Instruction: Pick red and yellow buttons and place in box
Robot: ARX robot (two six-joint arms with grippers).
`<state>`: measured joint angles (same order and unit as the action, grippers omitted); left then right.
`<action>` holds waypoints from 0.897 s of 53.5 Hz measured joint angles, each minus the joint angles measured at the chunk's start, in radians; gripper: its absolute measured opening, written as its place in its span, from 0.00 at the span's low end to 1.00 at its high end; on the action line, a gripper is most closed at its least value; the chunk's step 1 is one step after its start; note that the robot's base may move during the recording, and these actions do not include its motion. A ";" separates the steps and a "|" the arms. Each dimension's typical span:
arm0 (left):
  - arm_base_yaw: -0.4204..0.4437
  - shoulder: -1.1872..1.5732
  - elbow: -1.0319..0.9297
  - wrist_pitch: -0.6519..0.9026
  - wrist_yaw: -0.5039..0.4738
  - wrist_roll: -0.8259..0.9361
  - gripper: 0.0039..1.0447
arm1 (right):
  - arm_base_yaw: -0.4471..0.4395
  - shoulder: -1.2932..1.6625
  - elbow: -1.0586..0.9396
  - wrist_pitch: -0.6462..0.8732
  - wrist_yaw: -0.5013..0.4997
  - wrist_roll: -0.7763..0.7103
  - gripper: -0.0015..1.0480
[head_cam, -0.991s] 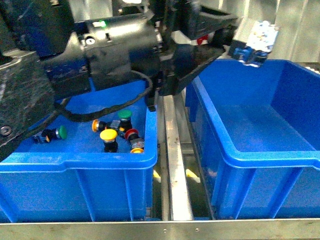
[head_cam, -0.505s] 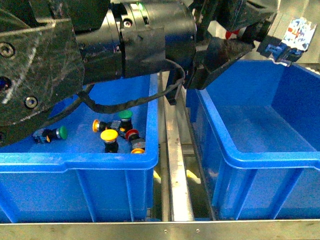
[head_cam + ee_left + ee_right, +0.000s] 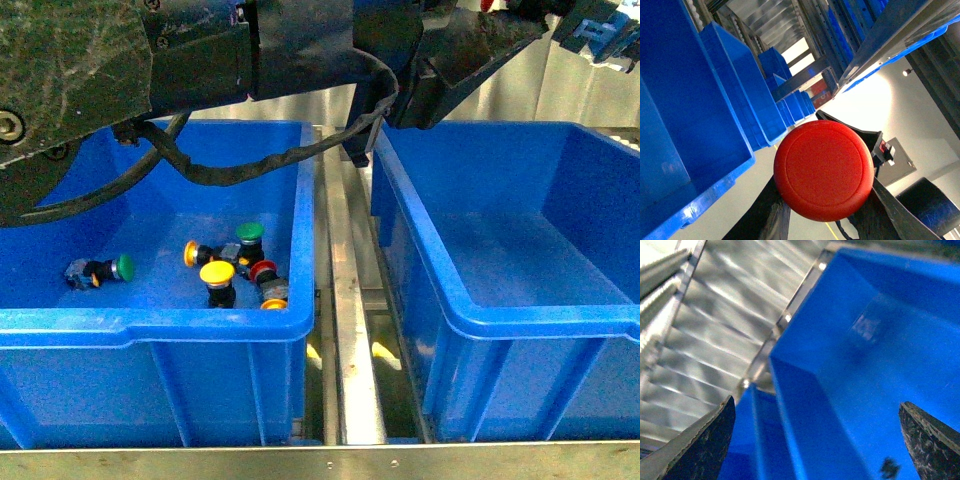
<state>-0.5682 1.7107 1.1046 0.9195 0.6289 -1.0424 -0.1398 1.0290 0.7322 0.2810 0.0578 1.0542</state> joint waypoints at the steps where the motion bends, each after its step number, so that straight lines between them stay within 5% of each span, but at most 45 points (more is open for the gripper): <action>1: 0.000 0.000 0.000 0.000 0.001 0.001 0.25 | 0.005 0.003 0.002 0.000 0.003 0.016 0.94; 7: -0.005 -0.005 0.000 0.000 0.003 0.003 0.25 | 0.079 0.013 0.016 0.001 0.014 0.365 0.94; 15: -0.006 -0.009 0.000 0.001 0.002 0.006 0.25 | 0.177 0.016 0.064 0.002 0.050 0.555 0.94; 29: -0.018 -0.002 0.014 0.018 -0.002 0.005 0.25 | 0.321 0.032 0.095 -0.008 0.095 0.584 0.94; 48: -0.032 0.033 0.034 0.027 -0.009 0.004 0.25 | 0.365 0.043 0.112 -0.021 0.111 0.583 0.94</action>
<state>-0.6006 1.7435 1.1385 0.9462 0.6201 -1.0386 0.2249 1.0725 0.8444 0.2596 0.1688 1.6367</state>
